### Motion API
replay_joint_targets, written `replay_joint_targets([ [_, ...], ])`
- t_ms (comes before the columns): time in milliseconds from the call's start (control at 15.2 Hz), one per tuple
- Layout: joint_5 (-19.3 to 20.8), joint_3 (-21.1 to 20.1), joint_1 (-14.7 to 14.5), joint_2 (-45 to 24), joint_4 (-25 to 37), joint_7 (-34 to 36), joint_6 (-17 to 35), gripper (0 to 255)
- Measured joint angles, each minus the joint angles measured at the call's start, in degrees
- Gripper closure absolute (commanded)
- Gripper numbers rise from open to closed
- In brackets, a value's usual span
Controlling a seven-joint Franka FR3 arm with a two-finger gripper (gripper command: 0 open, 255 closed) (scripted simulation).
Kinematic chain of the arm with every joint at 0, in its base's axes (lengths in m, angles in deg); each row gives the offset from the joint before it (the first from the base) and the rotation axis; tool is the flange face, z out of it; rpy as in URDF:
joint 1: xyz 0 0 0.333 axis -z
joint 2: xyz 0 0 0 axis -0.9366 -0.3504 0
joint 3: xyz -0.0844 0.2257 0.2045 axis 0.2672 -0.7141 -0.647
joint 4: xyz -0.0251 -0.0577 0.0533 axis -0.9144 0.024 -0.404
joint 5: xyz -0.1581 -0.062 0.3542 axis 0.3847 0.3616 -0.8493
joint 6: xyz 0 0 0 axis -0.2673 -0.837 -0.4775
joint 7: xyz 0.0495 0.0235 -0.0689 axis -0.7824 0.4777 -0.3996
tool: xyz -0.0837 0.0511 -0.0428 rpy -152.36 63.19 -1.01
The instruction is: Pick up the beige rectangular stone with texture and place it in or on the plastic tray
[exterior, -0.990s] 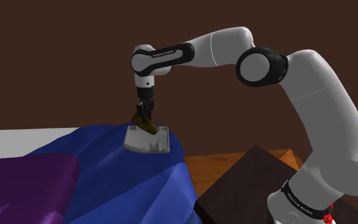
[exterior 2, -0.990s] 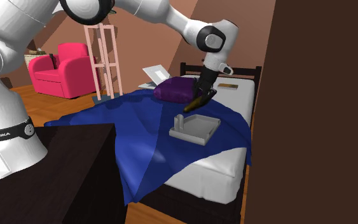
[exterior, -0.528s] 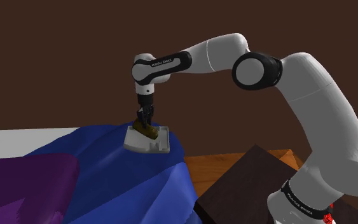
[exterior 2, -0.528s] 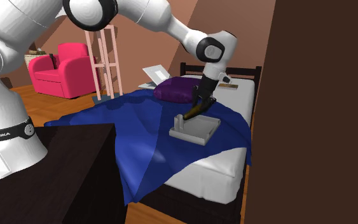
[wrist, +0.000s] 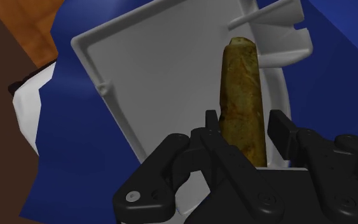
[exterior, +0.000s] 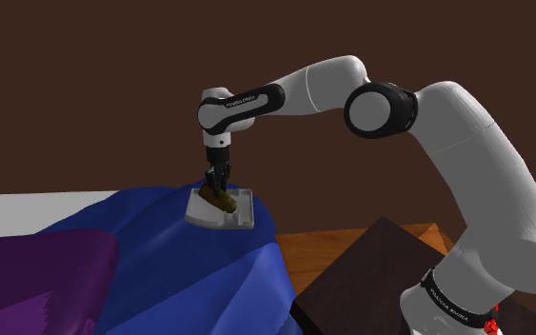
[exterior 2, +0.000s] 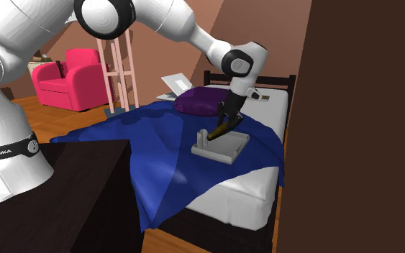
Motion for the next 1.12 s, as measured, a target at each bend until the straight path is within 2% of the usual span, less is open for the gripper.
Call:
replay_joint_targets([
  [132, 0.00, 0.00, 0.00, 0.00, -0.02, 0.00, 0.02, 255],
  [198, 0.00, 0.00, 0.00, -0.01, -0.01, 0.00, 0.03, 0],
  [594, 0.00, 0.00, -0.01, 0.01, -0.01, 0.00, 0.03, 0],
  [858, 0.00, 0.01, 0.14, 0.18, 5.23, -0.07, -5.33, 0],
  [1122, 0.02, 0.00, 0.03, 0.02, 7.17, 0.04, -7.14, 0],
])
